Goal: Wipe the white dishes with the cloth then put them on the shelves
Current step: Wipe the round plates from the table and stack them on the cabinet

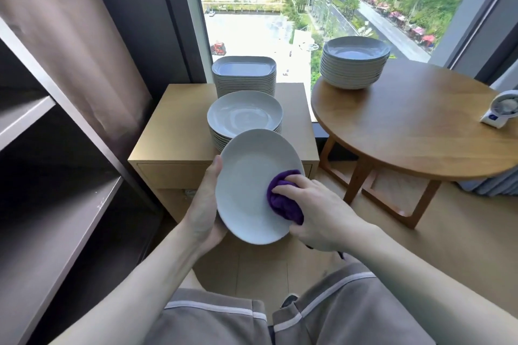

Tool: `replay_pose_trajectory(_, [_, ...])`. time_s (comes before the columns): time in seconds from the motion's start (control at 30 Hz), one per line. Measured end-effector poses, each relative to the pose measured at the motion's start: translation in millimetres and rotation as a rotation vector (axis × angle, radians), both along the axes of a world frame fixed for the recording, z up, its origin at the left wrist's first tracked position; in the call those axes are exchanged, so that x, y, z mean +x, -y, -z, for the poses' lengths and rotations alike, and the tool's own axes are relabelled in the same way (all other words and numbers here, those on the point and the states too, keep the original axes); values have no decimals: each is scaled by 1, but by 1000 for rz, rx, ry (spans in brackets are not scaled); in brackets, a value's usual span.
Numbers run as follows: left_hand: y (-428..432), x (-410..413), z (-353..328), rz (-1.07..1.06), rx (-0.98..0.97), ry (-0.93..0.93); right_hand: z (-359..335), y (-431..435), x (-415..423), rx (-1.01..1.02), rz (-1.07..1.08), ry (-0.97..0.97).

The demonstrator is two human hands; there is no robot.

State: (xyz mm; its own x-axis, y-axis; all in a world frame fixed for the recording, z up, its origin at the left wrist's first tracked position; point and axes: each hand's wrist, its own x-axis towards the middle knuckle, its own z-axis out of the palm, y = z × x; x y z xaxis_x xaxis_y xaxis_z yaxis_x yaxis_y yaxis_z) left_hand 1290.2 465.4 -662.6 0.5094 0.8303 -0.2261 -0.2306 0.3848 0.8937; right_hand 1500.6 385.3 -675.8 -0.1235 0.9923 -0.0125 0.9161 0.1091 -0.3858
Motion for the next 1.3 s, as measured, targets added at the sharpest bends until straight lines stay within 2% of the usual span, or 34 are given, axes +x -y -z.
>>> replay_pose_trajectory(0.17, [12, 8, 2, 89, -40, 48, -3, -8, 7, 124, 157, -118])
replay_pose_trajectory(0.27, [19, 14, 5, 140, -78, 55, -12, -9, 3, 192, 166, -207])
replay_pose_trajectory(0.43, [24, 19, 5, 117, -130, 60, -31, 0, -19, 240, 11, -214])
replay_pose_trajectory(0.6, [15, 9, 0, 11, -291, 121, -33, 15, -44, 113, -227, -107])
replay_pose_trajectory(0.73, [-1, -4, -6, -48, -166, 48, -27, 13, -32, 23, -270, 27])
replay_pose_trajectory(0.9, [-3, -7, -9, -79, -44, -97, -14, 2, 1, -35, -113, 45])
replay_pose_trajectory(1.07, [4, -5, -2, 4, -54, -220, -15, -8, 30, -54, 75, 28])
replay_pose_trajectory(1.3, [8, -4, 7, 209, -121, -113, -21, -14, 39, 67, 202, 2])
